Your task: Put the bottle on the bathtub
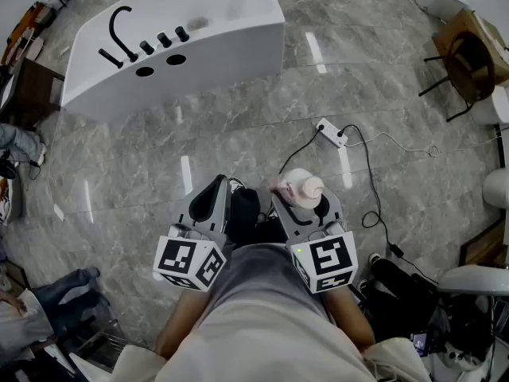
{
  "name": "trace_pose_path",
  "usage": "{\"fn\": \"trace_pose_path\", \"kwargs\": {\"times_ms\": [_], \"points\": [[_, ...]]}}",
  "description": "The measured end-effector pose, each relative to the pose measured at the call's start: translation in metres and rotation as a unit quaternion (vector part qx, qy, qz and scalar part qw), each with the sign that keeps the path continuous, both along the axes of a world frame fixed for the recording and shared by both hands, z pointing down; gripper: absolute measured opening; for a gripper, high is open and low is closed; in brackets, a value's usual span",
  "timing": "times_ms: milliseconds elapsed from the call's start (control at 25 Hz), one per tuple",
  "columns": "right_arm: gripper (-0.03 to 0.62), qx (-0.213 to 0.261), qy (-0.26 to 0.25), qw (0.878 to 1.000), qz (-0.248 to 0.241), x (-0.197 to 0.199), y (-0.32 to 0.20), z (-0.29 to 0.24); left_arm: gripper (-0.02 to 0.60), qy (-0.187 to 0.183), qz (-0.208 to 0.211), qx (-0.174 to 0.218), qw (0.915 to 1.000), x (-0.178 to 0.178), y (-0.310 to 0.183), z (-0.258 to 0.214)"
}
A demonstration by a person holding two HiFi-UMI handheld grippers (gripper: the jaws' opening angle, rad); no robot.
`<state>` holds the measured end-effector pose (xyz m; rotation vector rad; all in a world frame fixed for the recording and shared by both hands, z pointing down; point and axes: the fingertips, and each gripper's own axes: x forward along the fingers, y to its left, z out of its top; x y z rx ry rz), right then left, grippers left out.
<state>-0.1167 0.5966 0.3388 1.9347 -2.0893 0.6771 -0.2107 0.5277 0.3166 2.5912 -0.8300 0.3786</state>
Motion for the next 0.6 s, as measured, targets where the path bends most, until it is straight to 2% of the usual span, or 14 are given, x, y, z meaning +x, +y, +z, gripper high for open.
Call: {"fn": "trace_pose_path", "kwargs": {"times_ms": [320,600], "points": [[0.222,-0.017,-0.016,1.000,0.000,0.014,-0.010,0.010,0.008,-0.014,0.004,-0.012,0.9998,0.008,-0.010,0.012],[0.222,-0.037,-0.029,0.999,0.008,0.029,-0.044,0.024,0.008,-0.009,0.009,-0.036,0.9993,0.017,-0.052,0.030]]}}
